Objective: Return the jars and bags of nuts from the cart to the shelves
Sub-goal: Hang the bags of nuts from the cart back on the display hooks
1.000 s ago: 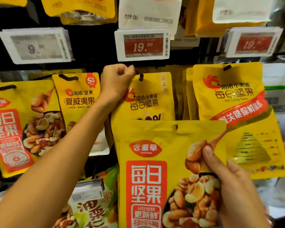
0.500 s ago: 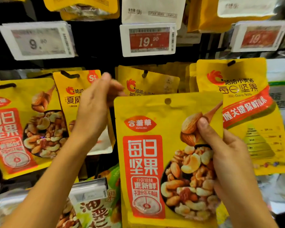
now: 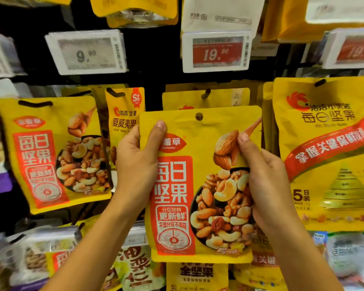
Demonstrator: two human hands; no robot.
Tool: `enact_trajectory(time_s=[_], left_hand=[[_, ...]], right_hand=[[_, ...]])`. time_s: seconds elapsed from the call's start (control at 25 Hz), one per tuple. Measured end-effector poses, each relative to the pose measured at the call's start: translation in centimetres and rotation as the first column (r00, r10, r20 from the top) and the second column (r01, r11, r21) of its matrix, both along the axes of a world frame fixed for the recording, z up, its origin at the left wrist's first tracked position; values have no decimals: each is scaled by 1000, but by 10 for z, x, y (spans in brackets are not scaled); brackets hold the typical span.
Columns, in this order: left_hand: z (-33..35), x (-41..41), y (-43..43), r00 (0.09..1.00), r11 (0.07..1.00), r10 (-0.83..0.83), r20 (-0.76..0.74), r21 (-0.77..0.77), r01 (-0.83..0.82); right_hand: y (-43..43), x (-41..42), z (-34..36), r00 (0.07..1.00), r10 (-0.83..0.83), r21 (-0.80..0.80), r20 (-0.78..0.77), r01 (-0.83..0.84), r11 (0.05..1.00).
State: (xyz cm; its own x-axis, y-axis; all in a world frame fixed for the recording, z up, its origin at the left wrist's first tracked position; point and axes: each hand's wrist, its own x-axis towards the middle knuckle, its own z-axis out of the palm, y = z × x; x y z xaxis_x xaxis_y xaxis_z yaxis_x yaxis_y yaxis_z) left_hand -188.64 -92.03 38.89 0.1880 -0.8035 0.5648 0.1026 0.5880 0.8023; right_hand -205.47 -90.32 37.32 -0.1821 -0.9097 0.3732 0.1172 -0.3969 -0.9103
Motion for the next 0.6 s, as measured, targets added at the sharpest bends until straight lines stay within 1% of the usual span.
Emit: enact_trajectory(time_s=[0.08, 0.16, 0.32, 0.44, 0.52, 0.6], left_hand=[[-2, 2, 4, 999, 1000, 14, -28, 11, -14], [-4, 10, 8, 998, 998, 54, -43, 27, -53], [-4, 56, 21, 975, 979, 202, -87, 42, -199], [5, 107, 26, 941, 947, 321, -111, 43, -318], [9, 139, 25, 904, 912, 411, -118, 27, -410], [14, 170, 21, 867, 874, 484, -116, 11, -486]], right_hand=[[-1, 6, -1, 1000, -14, -16, 6, 14, 1000], [-1, 16, -2, 999, 11, -46, -30, -12, 999], [-2, 56, 3, 983, 131, -120, -129, -147, 982], [-10, 106, 14, 958, 228, -211, -172, -262, 942], [-21, 141, 23, 952, 247, -240, -179, -285, 928], [-34, 175, 30, 948, 254, -229, -192, -295, 928]])
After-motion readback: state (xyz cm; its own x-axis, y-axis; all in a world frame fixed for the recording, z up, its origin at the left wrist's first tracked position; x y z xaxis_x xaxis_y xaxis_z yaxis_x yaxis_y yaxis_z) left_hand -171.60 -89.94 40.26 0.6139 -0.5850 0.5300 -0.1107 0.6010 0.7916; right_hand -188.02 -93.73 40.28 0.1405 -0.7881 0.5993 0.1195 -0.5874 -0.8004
